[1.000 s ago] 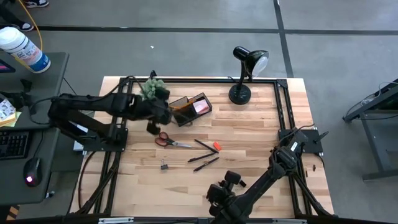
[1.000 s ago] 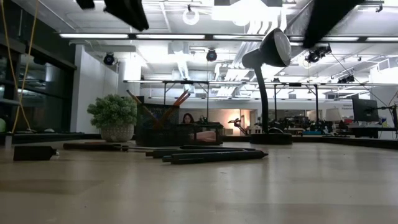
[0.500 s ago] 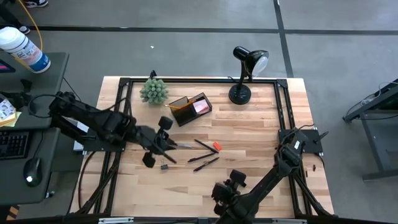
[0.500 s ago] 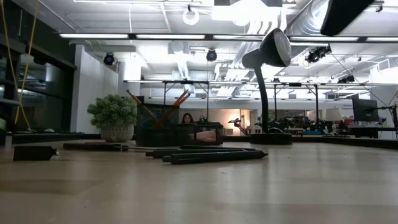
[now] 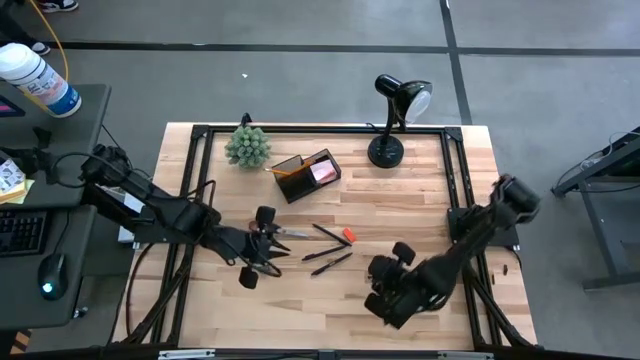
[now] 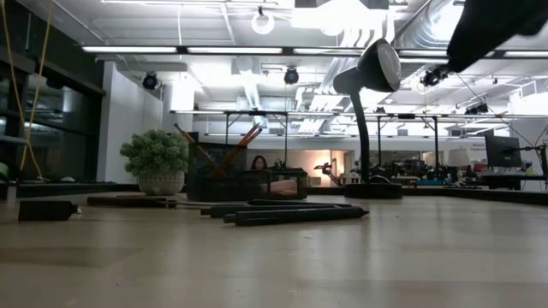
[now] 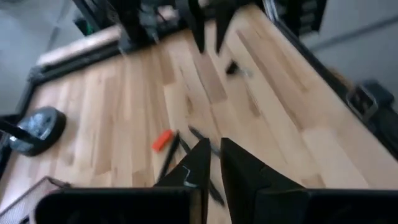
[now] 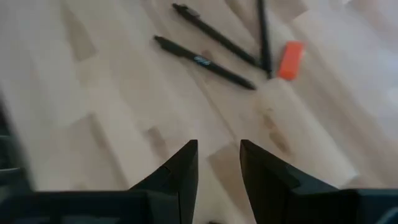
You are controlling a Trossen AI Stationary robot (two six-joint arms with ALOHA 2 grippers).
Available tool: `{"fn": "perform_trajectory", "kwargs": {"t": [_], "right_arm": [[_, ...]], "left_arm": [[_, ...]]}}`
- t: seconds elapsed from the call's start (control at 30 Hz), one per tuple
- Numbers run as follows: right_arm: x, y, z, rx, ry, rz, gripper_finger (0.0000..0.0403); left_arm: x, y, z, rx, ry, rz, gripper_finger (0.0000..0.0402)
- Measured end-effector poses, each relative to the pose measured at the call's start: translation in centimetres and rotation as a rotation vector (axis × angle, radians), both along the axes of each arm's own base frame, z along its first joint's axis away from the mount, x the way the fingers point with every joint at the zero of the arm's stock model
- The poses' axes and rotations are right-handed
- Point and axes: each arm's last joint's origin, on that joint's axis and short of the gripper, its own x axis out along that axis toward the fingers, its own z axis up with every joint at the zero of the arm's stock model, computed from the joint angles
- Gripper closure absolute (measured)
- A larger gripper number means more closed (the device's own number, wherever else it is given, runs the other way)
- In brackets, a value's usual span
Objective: Pick and place office supplies into organizer
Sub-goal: Put the bottom black binder clip into the black desk organizer
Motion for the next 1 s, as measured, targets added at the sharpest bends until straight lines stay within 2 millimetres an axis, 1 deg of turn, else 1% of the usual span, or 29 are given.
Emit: {"fn": "perform_trajectory", "kwargs": {"t": [0.13,0.27,0.37,0.47,0.6,1.0], "right_arm": [[-1.6,-1.2,-0.2,0.148,-0.110,0.018,0.0290],[-2.7,-2.0,-0.1,0.264,-0.207,0.027,0.0290],[-3.3,-2.5,0.0,0.291,-0.214,0.017,0.0290],[-3.5,-2.6,0.1,0.327,-0.204,0.012,0.0290],[-3.4,-2.5,0.4,0.338,-0.194,0.056,0.0290],[-3.1,-2.3,0.7,0.333,-0.246,0.055,0.0290]], "left_arm": [[0.7,-0.2,1.4,-0.036,-0.150,-0.024,0.0380],[1.3,-0.5,2.5,0.007,-0.271,-0.073,0.0378],[1.3,-0.5,2.6,0.067,-0.283,-0.074,0.0378],[1.3,-0.4,2.6,0.081,-0.279,-0.059,0.0378],[1.3,-0.4,2.6,0.078,-0.280,-0.057,0.0376],[1.3,-0.4,2.6,0.063,-0.289,-0.066,0.0377]]}}
